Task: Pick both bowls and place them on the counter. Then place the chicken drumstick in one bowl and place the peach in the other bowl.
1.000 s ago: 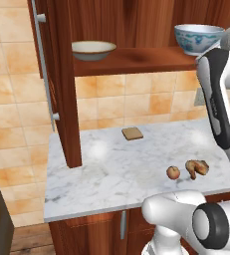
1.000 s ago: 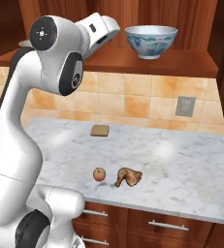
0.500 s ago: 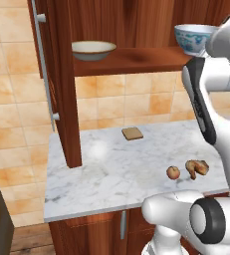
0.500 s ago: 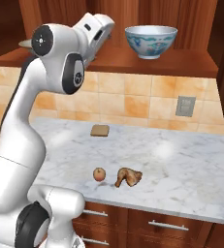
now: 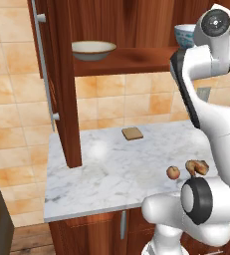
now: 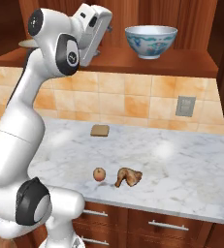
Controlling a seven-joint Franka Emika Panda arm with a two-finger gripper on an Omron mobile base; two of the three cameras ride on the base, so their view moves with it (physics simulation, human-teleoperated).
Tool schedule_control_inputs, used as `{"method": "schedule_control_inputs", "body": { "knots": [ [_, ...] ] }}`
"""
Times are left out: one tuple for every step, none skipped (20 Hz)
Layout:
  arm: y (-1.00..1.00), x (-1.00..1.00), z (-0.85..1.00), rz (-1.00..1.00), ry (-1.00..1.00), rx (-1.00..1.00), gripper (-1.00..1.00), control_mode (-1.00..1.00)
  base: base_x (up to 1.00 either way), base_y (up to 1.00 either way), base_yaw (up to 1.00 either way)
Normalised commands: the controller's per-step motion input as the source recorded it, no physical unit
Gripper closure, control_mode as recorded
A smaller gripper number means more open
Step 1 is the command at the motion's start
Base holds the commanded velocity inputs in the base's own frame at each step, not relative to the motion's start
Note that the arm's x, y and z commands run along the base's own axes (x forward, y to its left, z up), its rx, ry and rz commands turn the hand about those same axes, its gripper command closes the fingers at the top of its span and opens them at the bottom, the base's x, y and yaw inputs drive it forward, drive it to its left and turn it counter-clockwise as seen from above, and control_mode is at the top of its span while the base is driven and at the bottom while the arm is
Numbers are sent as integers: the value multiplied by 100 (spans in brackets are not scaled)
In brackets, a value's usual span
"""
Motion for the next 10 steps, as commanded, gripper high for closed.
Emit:
{"method": "schedule_control_inputs", "body": {
  "knots": [
    [0,40,-4,-5,8,0,-100,-100,0,0,0],
    [0,47,0,-8,9,0,-100,-100,0,0,0],
    [0,44,-1,-9,6,0,-100,-100,0,0,0],
    [0,38,0,-9,2,-2,-100,-100,0,0,0],
    [0,40,-1,-9,3,-2,-100,-100,0,0,0],
    [0,39,-6,-10,4,-4,-100,-100,0,0,0],
    [0,39,-7,-9,2,-3,-100,-100,0,0,0],
    [0,43,-7,-9,3,-3,-100,-100,0,0,0],
    [0,44,-6,-9,2,-3,-100,-100,0,0,0],
    [-2,47,-3,-6,2,-1,-100,-100,0,0,0]
  ]
}}
